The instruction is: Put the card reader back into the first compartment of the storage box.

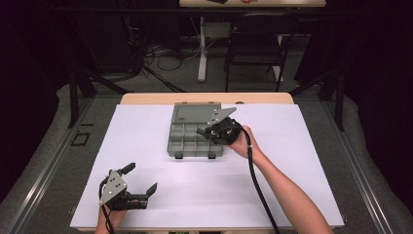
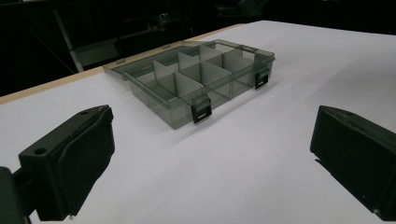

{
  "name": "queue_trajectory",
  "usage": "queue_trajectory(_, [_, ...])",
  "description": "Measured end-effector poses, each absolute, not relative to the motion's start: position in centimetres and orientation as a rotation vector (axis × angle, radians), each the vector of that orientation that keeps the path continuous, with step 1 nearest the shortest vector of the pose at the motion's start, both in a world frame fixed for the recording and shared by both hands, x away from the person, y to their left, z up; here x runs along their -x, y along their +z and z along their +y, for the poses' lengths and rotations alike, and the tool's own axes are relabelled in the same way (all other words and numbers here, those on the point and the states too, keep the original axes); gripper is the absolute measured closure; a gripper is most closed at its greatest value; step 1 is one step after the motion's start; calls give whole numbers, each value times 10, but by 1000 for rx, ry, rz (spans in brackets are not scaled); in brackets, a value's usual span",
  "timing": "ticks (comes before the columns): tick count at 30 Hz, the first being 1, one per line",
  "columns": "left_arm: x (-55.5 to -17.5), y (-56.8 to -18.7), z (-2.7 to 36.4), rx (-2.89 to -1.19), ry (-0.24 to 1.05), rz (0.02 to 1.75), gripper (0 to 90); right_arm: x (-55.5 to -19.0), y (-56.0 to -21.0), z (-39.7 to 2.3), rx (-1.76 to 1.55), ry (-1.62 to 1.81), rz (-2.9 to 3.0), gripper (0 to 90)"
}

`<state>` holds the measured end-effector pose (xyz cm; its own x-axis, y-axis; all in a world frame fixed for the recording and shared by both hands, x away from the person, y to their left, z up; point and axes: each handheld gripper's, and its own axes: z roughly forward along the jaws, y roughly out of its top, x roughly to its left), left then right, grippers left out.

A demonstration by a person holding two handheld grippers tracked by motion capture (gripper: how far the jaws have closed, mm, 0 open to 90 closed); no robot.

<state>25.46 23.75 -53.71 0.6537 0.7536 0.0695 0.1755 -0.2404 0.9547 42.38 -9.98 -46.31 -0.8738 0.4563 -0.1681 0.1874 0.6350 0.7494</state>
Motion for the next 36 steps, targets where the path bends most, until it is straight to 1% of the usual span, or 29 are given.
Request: queue_trajectory(36, [-255,-537,238,-1762,654,754,0,-442,-467,-62,-583,1086,2521,739])
